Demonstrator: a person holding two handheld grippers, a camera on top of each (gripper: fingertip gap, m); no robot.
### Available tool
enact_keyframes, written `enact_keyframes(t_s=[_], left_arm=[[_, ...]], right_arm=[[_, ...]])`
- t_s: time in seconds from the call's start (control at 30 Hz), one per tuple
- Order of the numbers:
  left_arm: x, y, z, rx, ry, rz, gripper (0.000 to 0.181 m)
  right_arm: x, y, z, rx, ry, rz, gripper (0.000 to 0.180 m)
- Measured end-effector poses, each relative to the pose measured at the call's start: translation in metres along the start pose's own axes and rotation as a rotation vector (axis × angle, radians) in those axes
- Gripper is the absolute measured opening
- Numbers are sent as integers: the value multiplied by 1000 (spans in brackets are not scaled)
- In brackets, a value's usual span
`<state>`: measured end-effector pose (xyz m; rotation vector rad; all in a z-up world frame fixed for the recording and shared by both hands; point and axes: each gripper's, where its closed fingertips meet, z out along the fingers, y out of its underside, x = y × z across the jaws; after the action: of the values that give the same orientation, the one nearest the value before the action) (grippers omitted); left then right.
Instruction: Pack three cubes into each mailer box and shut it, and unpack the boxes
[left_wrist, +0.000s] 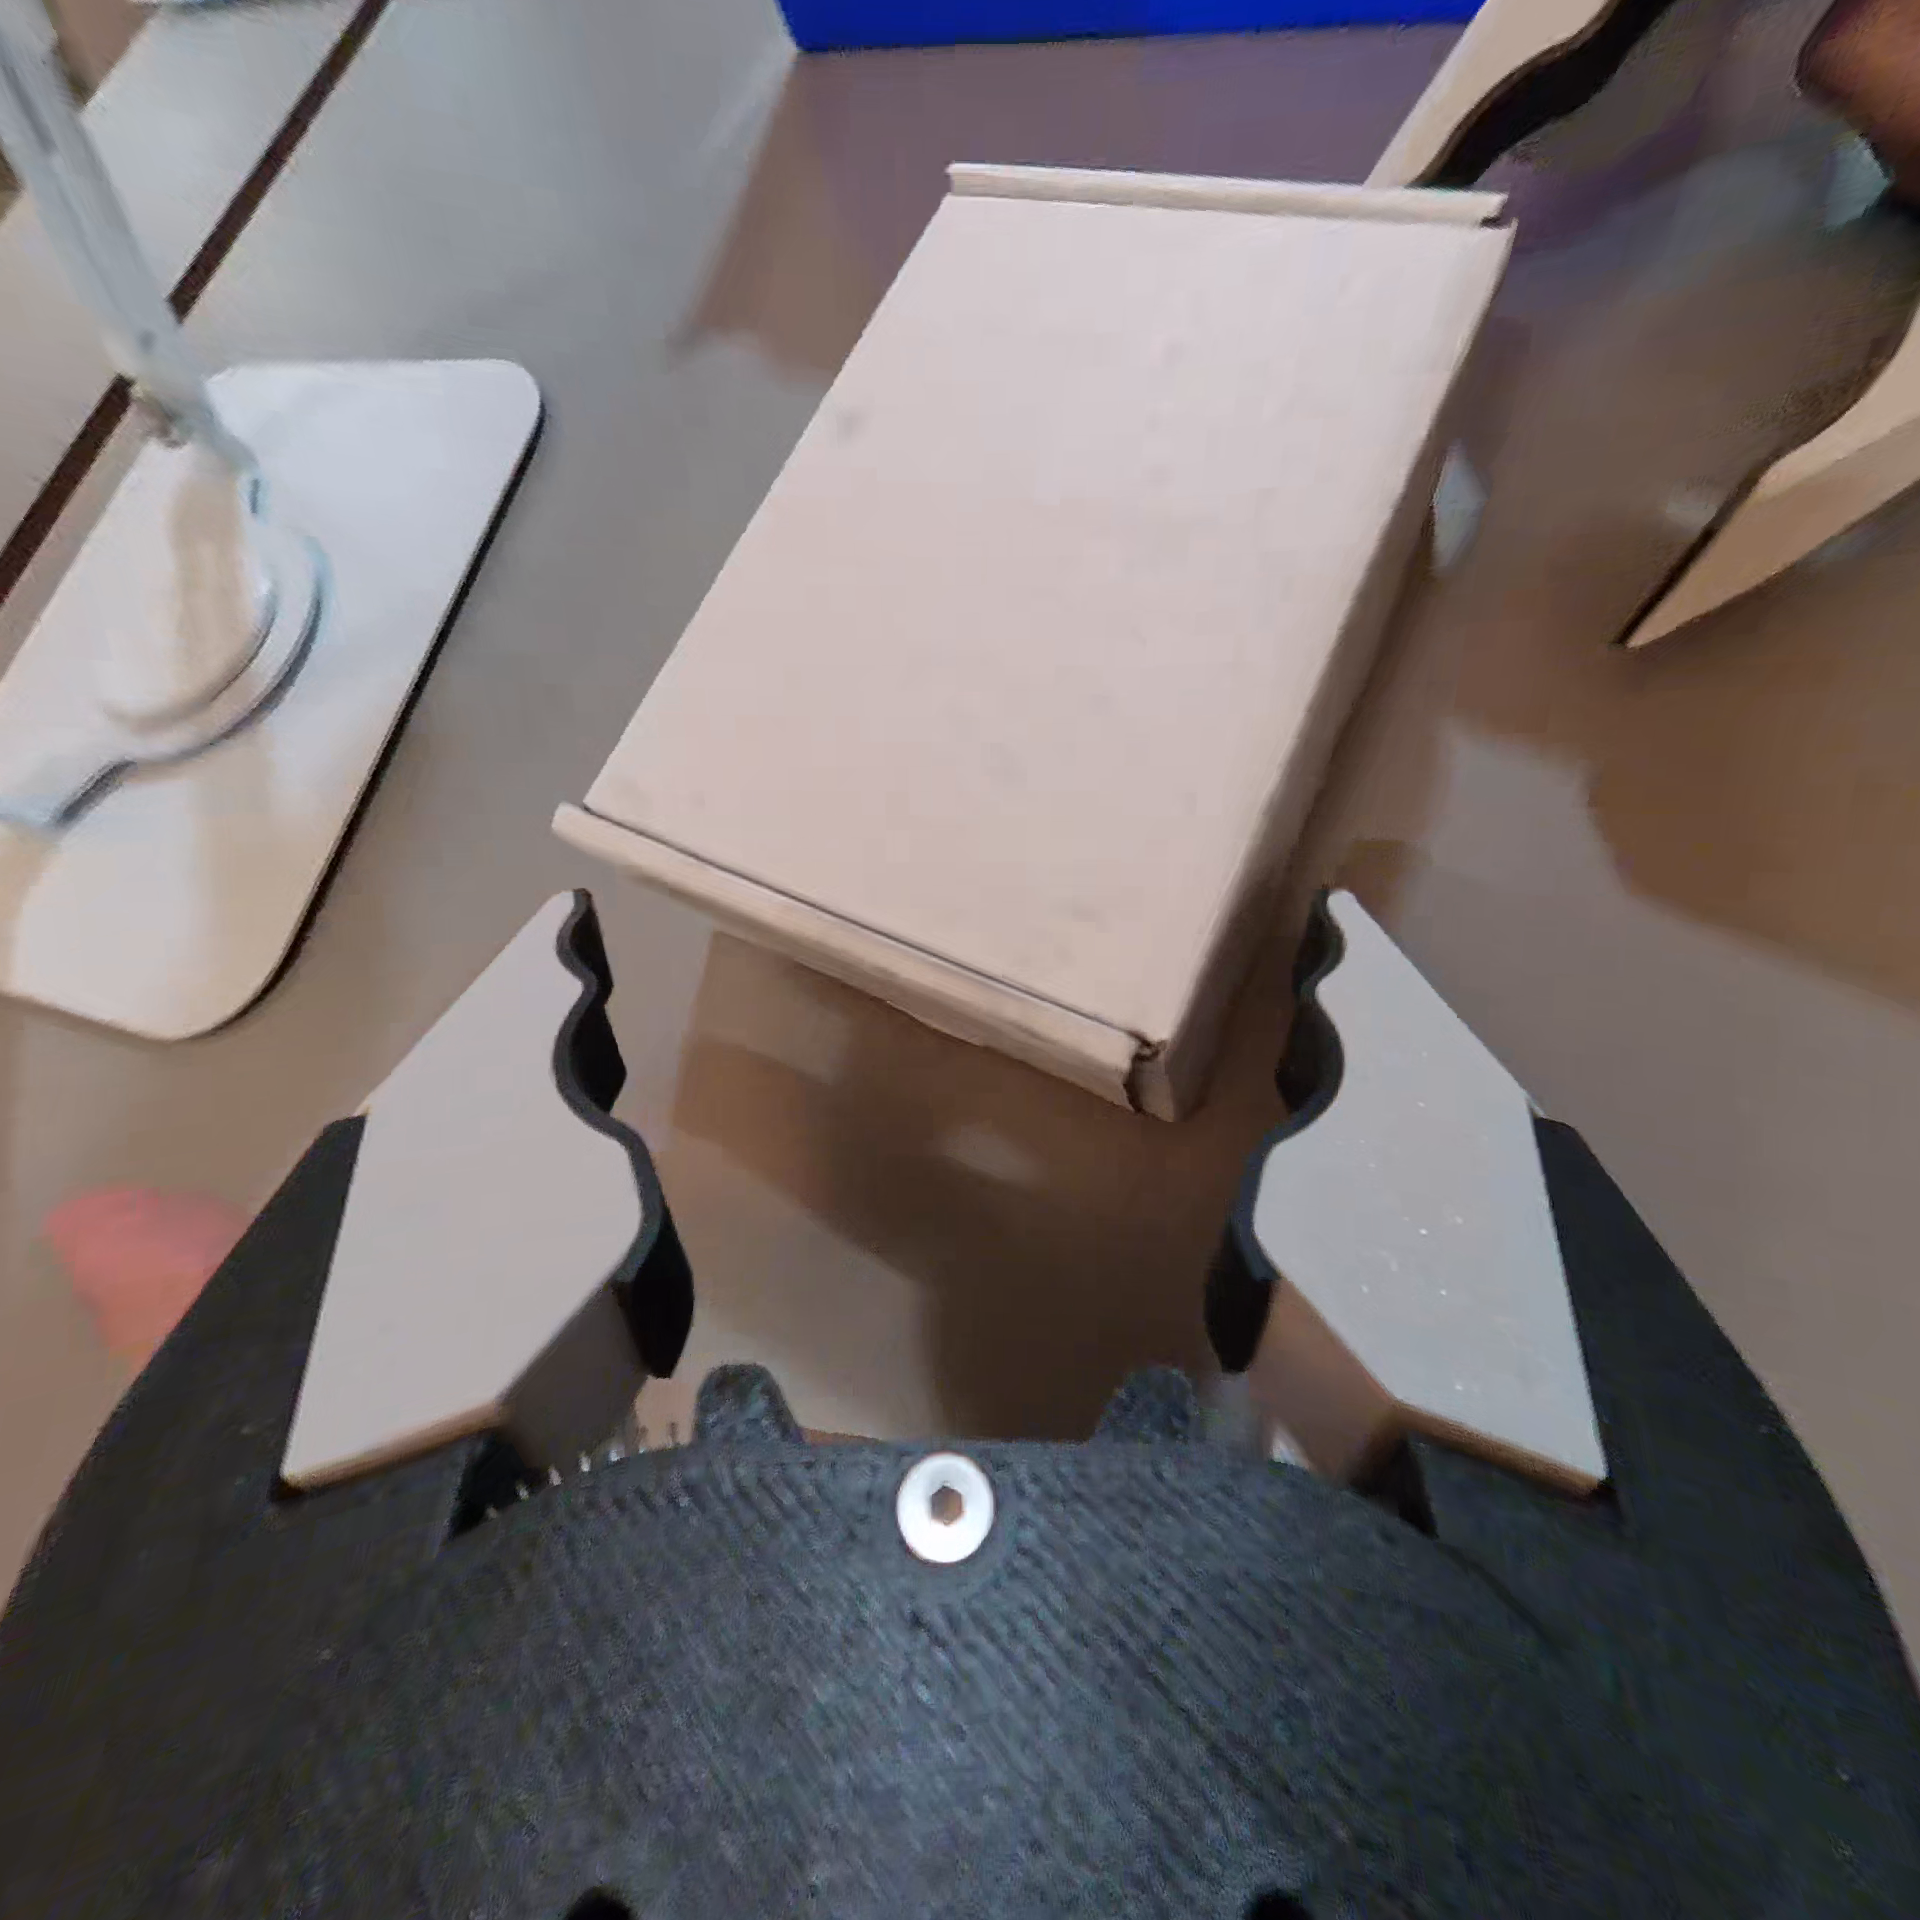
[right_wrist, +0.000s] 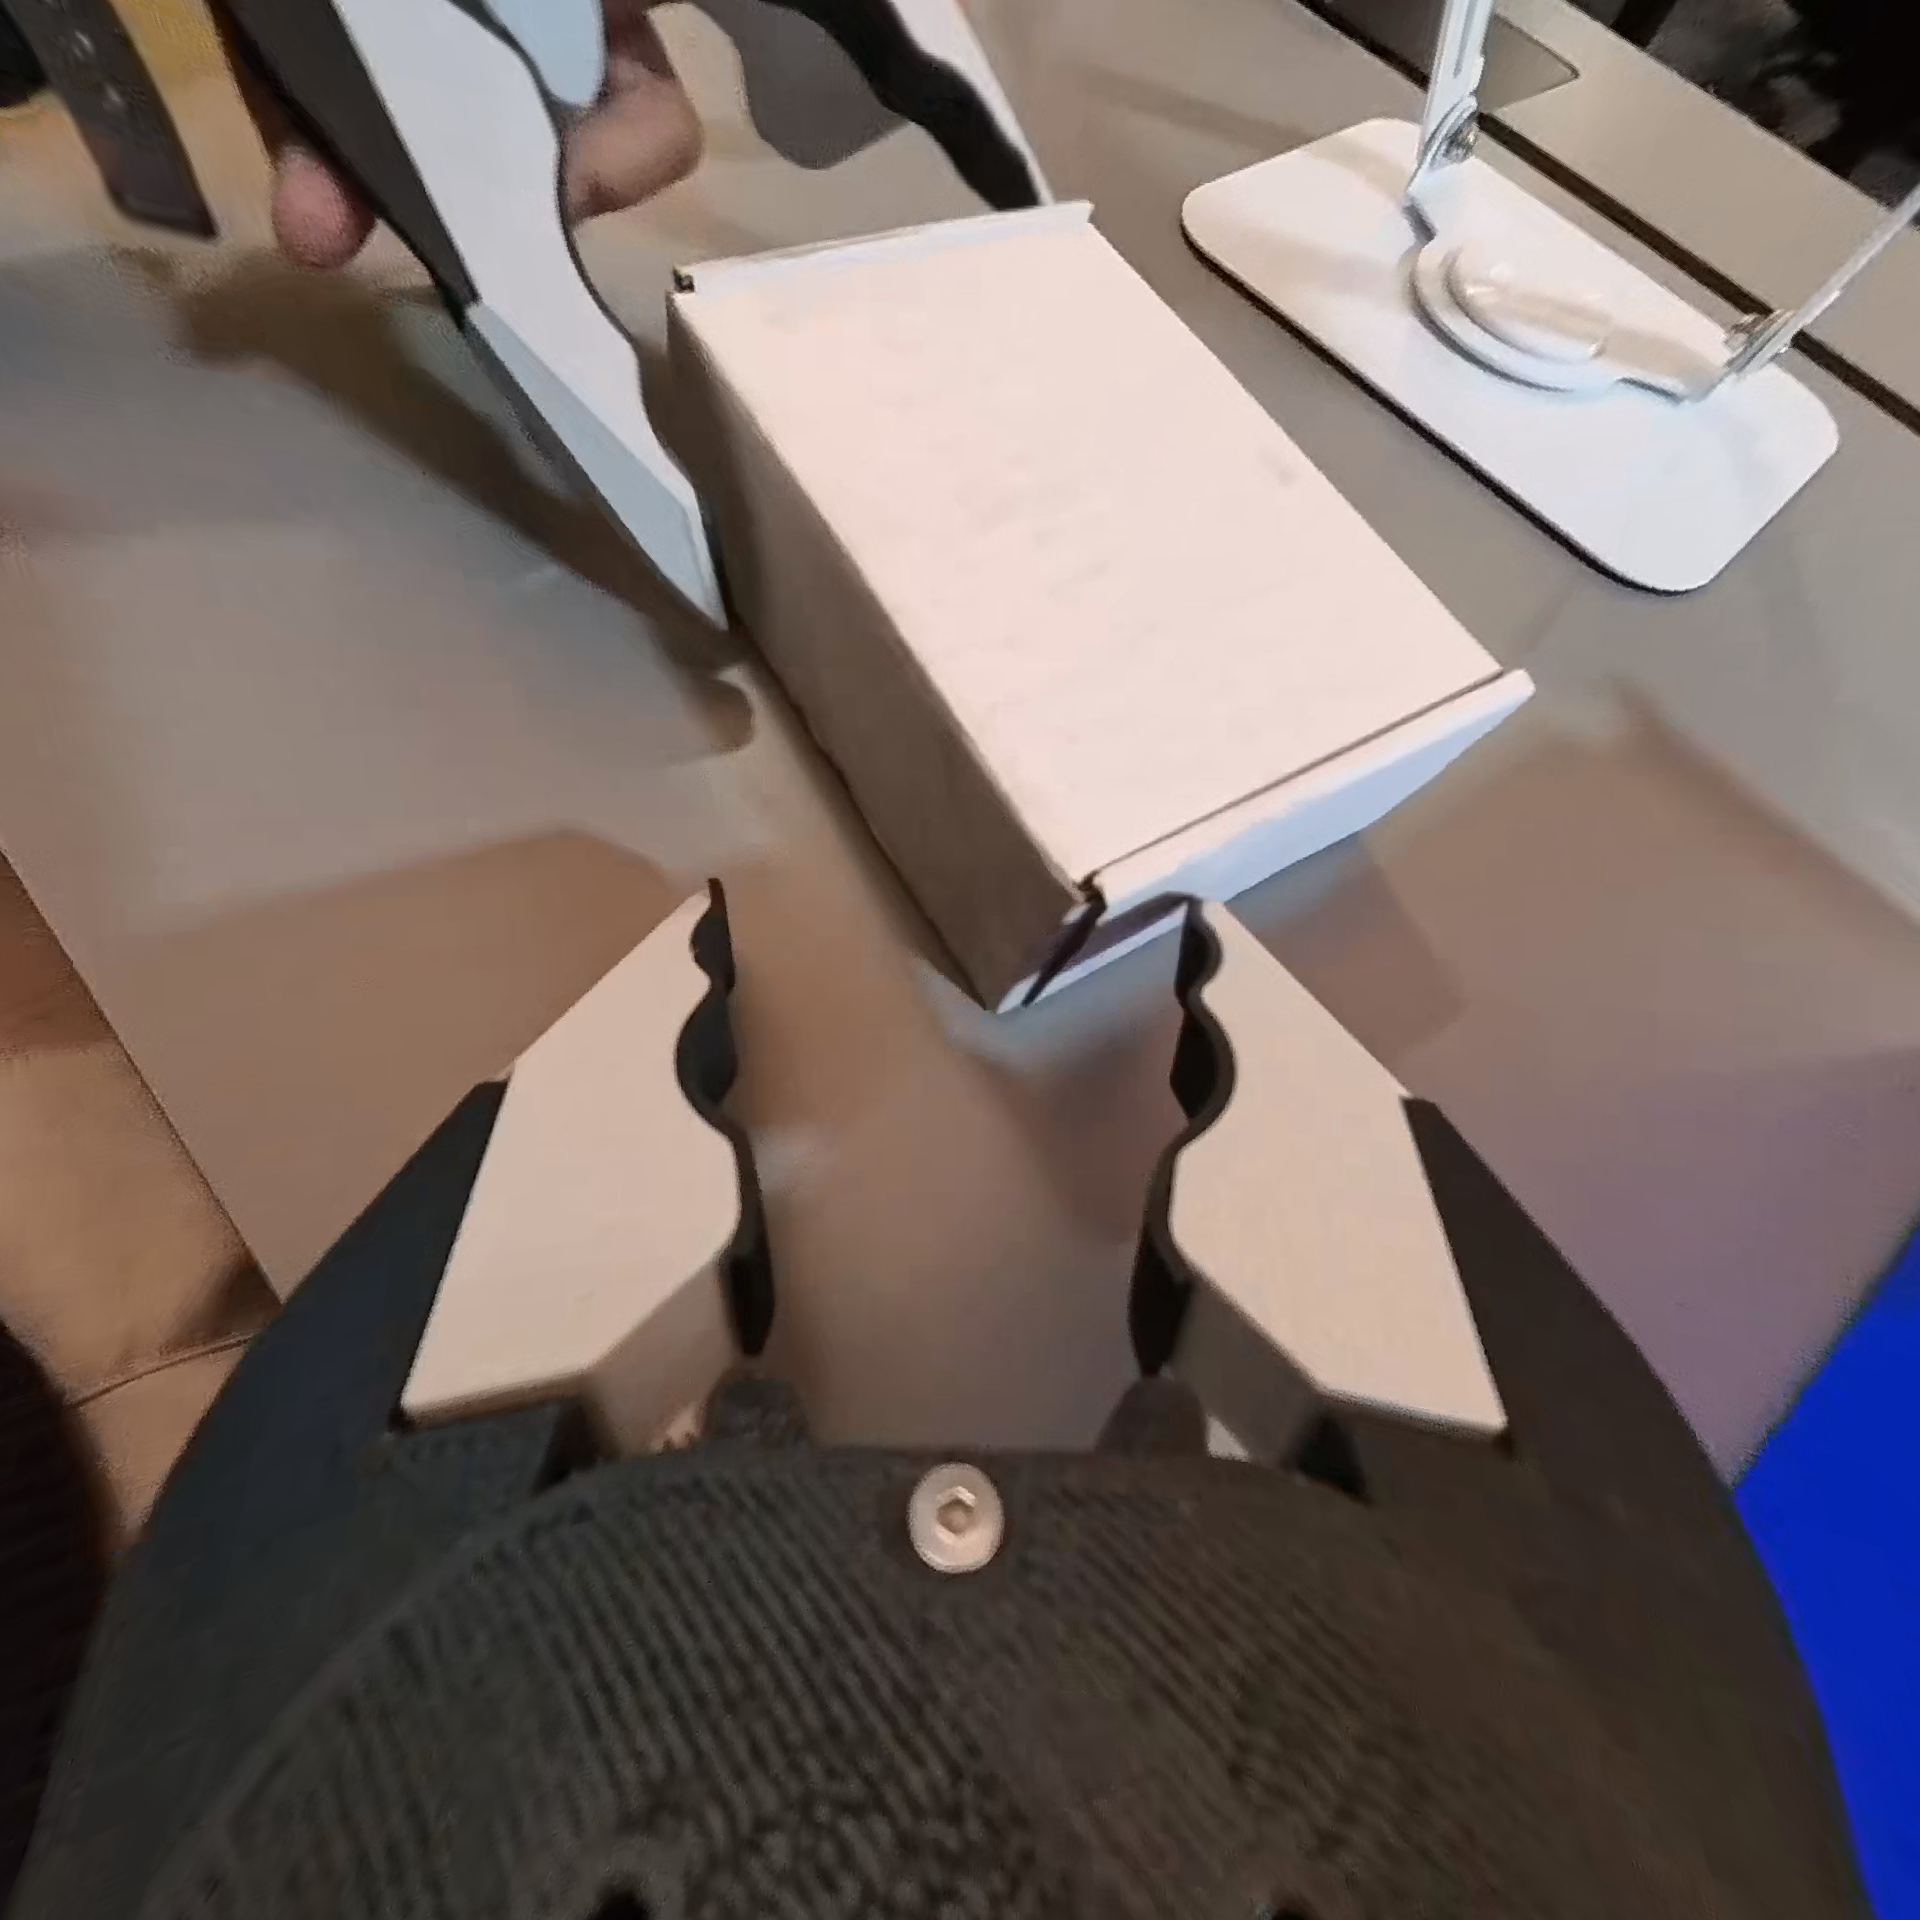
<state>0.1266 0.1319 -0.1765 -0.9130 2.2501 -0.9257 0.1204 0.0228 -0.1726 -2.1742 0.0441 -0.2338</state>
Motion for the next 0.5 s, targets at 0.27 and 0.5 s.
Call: enact_keyframes(t_s=[0.27, 0.5], left_arm=[[5, -7, 16, -25, -14, 35, 139], [45, -15, -3, -13, 30, -64, 116]], right_arm=[[3, 7, -5, -18, 31, -1, 78], [12, 15, -30, 34, -23, 192, 71]])
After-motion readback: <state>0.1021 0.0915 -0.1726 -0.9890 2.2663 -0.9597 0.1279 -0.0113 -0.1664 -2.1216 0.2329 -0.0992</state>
